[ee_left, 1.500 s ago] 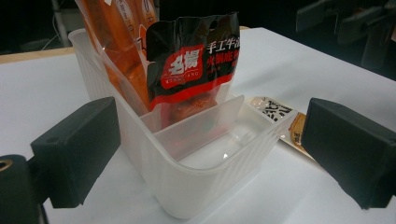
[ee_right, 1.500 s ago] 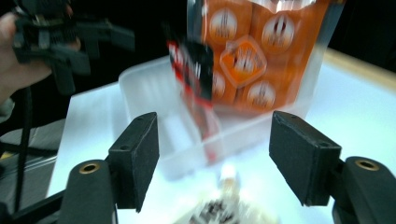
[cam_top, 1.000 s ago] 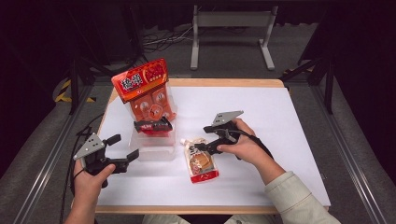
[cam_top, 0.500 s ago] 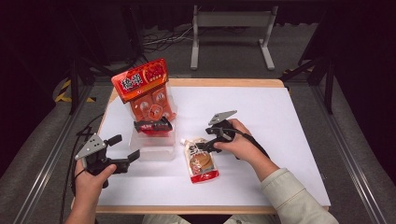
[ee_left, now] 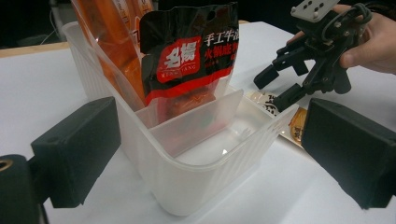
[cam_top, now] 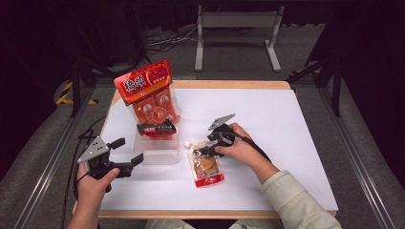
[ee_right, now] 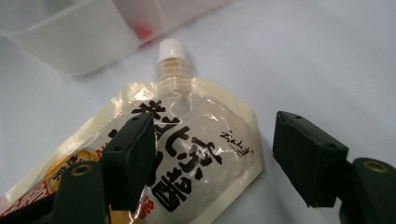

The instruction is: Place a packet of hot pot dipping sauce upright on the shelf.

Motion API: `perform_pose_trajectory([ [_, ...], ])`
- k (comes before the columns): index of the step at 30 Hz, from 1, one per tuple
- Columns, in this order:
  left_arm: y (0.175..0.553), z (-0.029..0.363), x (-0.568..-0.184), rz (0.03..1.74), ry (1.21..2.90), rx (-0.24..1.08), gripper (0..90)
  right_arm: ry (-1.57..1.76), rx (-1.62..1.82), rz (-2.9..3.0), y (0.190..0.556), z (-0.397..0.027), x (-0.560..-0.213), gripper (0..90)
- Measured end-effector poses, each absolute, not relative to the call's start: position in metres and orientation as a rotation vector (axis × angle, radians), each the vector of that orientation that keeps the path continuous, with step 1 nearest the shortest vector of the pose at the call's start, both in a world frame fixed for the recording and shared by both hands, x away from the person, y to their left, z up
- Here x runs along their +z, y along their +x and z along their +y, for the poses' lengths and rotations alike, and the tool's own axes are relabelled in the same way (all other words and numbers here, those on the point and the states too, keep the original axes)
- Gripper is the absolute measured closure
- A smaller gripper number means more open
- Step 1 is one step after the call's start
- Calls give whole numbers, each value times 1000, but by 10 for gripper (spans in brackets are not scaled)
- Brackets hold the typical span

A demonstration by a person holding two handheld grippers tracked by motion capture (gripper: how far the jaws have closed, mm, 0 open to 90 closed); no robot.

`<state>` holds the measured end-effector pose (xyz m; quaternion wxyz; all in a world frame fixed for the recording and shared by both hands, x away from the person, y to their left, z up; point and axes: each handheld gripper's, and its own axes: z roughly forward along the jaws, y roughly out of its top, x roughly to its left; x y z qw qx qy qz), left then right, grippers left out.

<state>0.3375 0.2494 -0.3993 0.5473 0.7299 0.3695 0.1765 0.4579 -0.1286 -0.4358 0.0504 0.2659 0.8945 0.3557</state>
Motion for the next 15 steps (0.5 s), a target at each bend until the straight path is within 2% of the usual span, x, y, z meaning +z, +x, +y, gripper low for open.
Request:
perform_pose_trajectory([
  [11,338,248,-399,872,1732,418,56,782,1025,2726,453,-120,-438,323],
  [15,338,248,-399,873,1734,417,56,766,1021,2710,450,-119,-439,380],
])
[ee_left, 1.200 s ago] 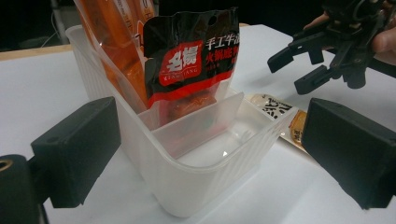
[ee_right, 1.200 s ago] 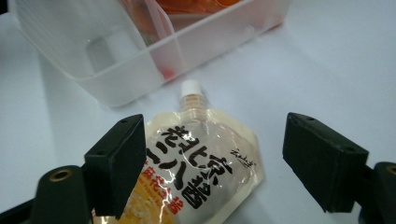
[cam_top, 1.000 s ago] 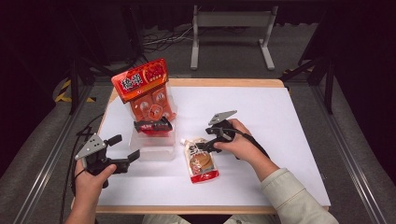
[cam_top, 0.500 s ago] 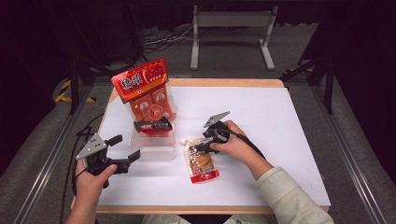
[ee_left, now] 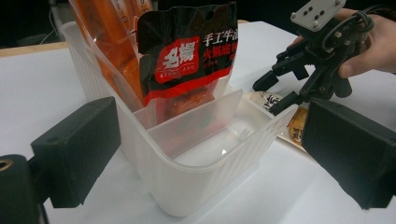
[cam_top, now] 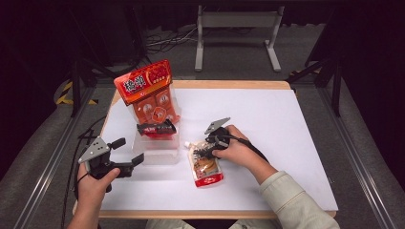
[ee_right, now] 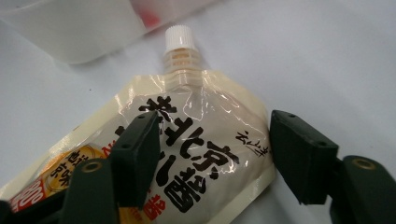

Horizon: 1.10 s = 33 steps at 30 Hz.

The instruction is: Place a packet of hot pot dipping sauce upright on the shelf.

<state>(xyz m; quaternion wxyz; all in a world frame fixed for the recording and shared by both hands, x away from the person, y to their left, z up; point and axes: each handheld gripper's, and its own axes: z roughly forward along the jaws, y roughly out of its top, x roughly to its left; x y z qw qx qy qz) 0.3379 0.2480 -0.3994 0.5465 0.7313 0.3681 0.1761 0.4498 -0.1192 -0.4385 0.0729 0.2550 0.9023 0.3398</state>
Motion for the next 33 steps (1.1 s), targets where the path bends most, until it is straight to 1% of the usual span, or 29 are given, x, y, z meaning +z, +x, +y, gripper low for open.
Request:
perform_pose_trajectory([
  [3,338,247,-400,876,1734,417,56,758,1018,2703,449,-120,-438,433],
  [4,338,247,-400,876,1733,417,56,754,1024,2695,449,-121,-439,472],
  [5,338,247,-400,874,1733,417,56,756,1022,2688,449,-121,-439,493],
  [6,338,247,-400,874,1733,417,56,756,1022,2688,449,-121,-439,493],
  [9,338,247,-400,875,1726,398,56,731,1016,2671,447,-122,-439,548],
  [11,338,248,-400,875,1727,399,57,726,1017,2682,445,-120,-439,645],
  [15,338,248,-400,876,1724,400,57,674,987,2702,442,-118,-437,762],
  [18,338,248,-400,879,1725,397,57,679,983,2706,441,-117,-436,825],
  [23,338,249,-400,879,1724,401,57,689,985,2701,440,-116,-436,854],
  [33,338,248,-400,880,1725,400,57,715,1026,2686,440,-119,-438,870],
])
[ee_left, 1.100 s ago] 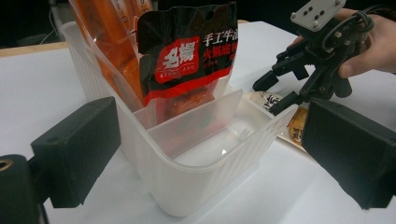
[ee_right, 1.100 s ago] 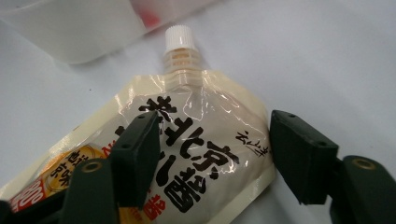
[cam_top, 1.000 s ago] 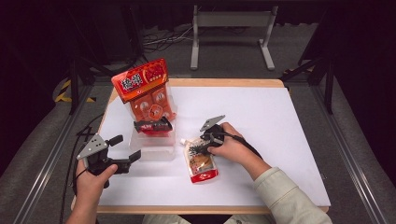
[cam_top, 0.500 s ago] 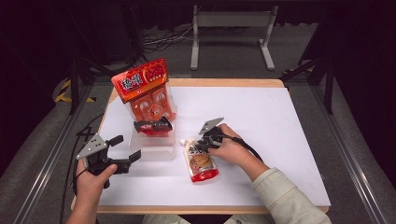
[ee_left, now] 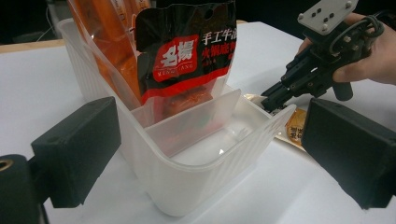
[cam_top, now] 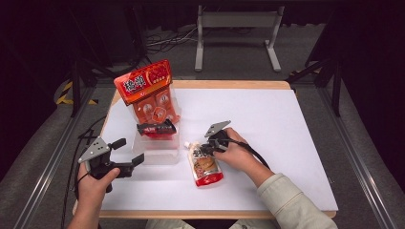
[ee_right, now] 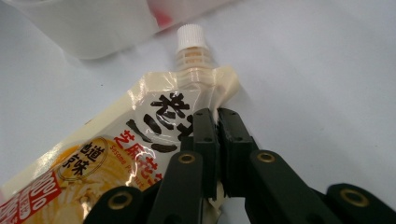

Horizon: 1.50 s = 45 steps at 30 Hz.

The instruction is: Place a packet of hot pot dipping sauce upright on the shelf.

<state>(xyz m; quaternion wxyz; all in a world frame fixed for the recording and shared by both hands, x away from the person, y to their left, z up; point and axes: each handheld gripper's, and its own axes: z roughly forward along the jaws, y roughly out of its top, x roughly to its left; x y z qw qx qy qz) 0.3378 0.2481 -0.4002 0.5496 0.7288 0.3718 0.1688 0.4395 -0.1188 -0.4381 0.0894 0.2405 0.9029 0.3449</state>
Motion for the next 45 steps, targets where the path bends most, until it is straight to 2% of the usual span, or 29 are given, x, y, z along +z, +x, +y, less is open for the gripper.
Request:
perform_pose_trajectory([
  [15,337,249,-399,875,1720,404,56,697,1154,2643,434,-127,-418,883],
  [21,338,246,-400,870,1710,391,55,674,1262,2621,424,-136,-398,886],
  [45,335,240,-398,821,1705,361,71,492,1557,2622,388,-145,-353,890],
])
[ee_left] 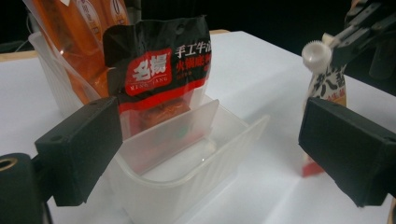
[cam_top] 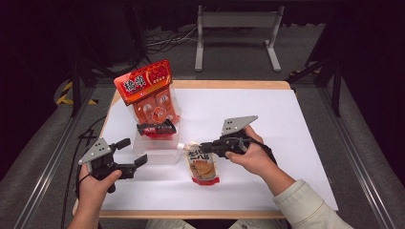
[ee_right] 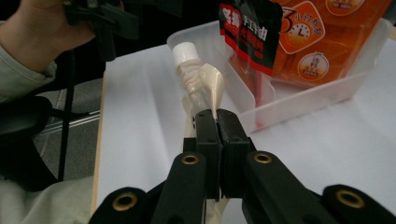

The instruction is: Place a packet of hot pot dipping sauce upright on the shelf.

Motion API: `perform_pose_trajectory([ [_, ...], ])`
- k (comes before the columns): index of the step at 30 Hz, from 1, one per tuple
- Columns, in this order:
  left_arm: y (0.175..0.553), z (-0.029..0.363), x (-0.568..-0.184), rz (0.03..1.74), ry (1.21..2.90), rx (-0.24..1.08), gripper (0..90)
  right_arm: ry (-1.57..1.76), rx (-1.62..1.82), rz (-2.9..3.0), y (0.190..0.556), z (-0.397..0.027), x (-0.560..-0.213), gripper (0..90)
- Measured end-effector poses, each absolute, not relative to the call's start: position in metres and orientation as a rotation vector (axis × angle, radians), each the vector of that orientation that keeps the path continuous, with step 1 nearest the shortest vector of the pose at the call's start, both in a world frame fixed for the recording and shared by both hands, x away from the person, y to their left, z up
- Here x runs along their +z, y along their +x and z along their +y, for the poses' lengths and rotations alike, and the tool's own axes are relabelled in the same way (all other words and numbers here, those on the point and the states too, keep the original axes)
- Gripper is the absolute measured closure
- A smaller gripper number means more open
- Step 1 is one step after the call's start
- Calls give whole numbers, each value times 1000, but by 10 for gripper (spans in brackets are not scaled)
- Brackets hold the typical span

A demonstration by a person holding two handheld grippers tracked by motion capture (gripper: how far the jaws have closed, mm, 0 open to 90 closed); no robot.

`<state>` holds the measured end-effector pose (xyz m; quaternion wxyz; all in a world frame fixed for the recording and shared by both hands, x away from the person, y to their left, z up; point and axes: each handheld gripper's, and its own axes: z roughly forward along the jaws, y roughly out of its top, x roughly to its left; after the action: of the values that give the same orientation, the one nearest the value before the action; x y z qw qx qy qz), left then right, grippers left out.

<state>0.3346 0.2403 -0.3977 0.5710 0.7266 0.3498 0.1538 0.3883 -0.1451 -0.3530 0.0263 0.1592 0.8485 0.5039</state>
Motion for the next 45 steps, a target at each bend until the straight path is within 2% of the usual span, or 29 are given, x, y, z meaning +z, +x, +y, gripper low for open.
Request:
perform_pose_trajectory([
  [11,335,240,-399,803,1736,339,112,393,1710,2560,384,-147,-339,890],
  [21,334,237,-398,744,1732,327,113,319,1827,2505,380,-148,-329,890],
  [29,334,226,-396,649,1712,238,136,288,1886,2460,381,-146,-320,890],
  [35,330,216,-390,571,1714,234,68,264,1883,2459,381,-139,-315,890],
  [45,326,199,-384,518,1755,240,76,227,1893,2454,380,-129,-308,890],
])
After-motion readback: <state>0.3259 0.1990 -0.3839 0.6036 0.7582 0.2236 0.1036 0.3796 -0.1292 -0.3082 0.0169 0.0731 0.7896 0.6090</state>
